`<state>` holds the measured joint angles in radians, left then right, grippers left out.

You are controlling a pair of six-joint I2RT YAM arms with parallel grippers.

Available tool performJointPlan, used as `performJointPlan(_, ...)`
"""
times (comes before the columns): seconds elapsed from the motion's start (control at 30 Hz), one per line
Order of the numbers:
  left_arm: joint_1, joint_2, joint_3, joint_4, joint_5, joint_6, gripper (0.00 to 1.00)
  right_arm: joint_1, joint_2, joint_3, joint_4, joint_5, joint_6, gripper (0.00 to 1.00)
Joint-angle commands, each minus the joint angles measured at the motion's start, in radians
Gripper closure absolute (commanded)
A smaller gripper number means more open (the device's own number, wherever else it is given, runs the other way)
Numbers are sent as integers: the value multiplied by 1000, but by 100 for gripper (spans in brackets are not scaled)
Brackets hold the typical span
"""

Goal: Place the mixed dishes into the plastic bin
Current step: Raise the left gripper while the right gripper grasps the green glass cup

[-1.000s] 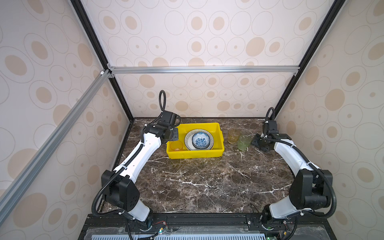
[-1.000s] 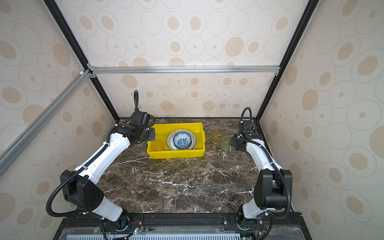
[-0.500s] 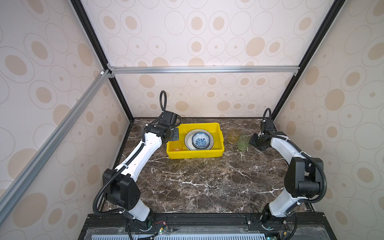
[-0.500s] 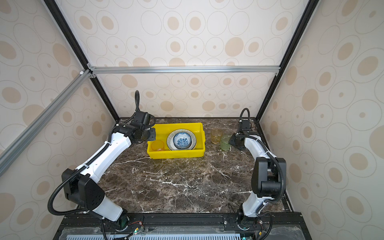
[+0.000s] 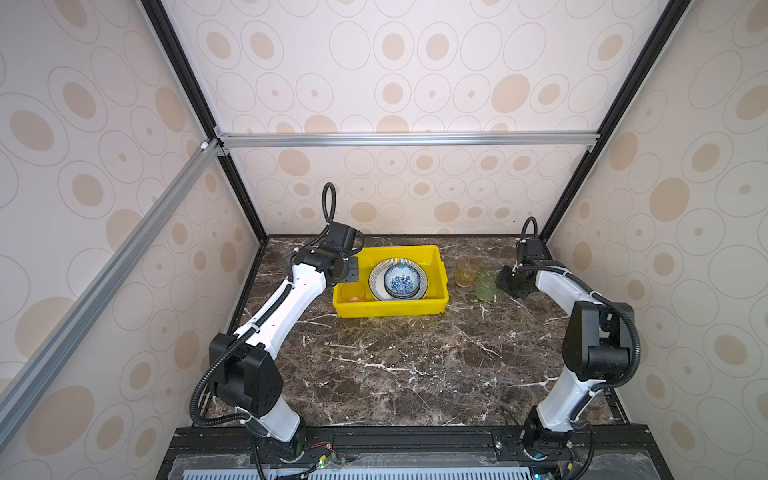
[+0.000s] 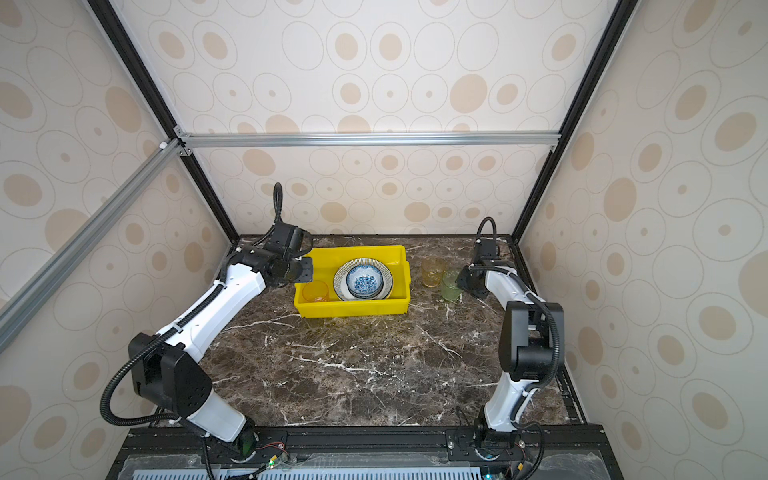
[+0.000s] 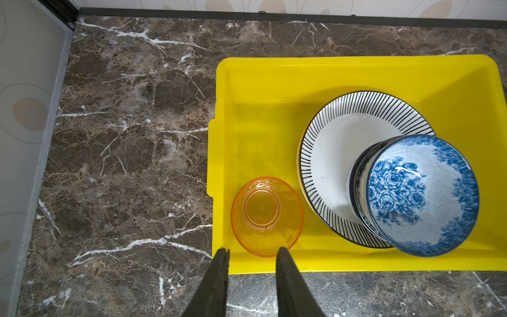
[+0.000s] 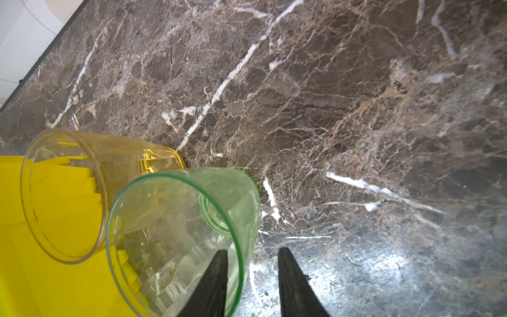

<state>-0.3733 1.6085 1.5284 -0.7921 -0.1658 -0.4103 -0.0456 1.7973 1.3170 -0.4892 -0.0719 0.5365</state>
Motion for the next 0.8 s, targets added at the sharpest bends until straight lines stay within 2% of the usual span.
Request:
performJointPlan(0.0, -7, 11, 21, 1, -14, 16, 70, -5, 4, 29, -3, -1, 2, 71)
performJointPlan(0.5, -10, 2, 29, -28, -35, 11, 70, -5, 14, 16, -2, -38, -19, 90)
performJointPlan(0.63, -9, -7, 26, -36, -54, 10, 70, -4, 13, 15, -6, -43, -35, 100)
performJointPlan(0.77, -12, -18, 24, -27, -27, 5, 70, -4, -16, -4, -14, -40, -47, 100)
